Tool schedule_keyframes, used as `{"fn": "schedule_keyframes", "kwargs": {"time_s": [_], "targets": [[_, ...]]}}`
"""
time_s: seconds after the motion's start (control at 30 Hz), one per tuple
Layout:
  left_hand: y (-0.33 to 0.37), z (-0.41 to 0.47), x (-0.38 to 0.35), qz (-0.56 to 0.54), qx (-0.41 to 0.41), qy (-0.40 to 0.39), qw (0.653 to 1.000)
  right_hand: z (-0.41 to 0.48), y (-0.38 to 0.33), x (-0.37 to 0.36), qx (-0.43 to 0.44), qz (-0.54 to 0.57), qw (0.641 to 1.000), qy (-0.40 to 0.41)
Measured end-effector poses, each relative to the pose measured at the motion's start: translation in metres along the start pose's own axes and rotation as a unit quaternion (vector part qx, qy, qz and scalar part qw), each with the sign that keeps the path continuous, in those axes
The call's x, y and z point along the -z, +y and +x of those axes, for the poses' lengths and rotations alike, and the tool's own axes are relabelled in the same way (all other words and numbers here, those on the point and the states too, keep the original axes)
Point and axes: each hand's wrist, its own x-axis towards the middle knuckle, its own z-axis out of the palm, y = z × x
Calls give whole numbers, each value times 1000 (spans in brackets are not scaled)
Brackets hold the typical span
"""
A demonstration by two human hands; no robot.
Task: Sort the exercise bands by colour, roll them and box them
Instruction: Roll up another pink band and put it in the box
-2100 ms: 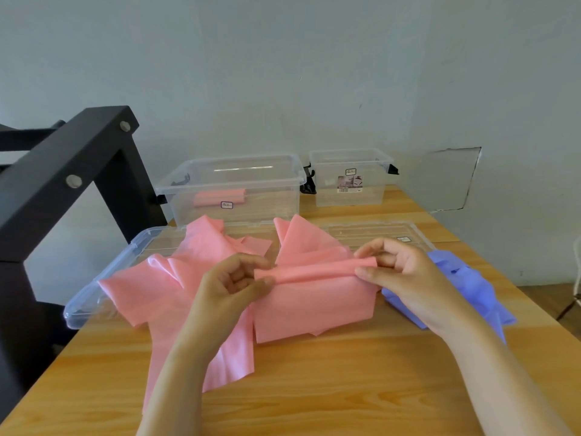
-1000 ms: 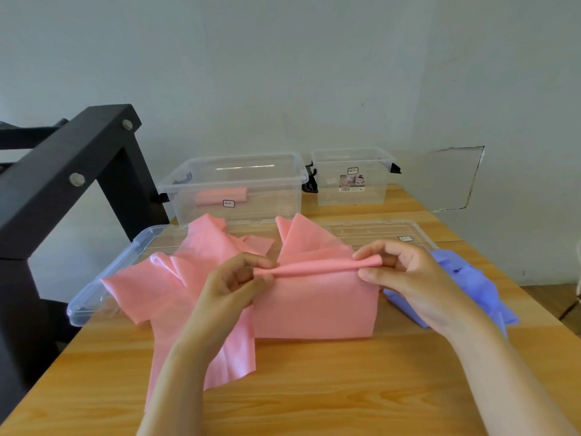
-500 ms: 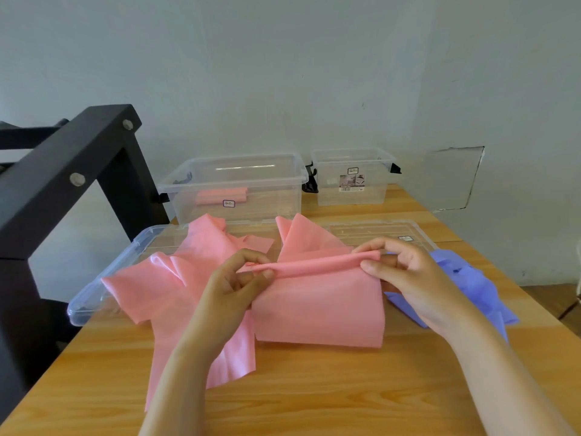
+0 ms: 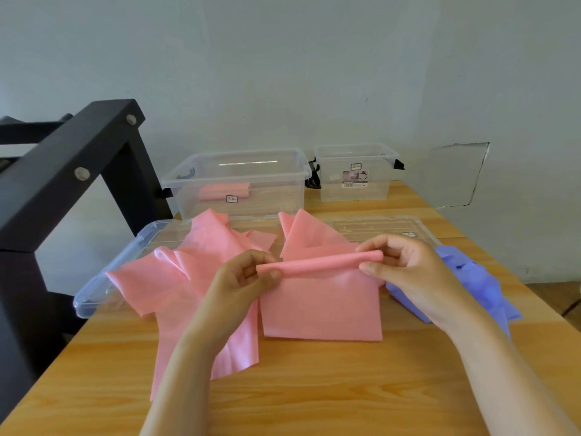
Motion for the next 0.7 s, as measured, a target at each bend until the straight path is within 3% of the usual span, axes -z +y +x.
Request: {"fn": "schedule_keyframes", "kwargs": {"time_s": [0.33,0.7], "targets": [[-1,-2,4,-33,8,-28,999,-3,-2,-1,1,44,998,-50],[-2,0,-3,16,-13,2,1000,0,2,-6,7,9,1000,-5]]}}
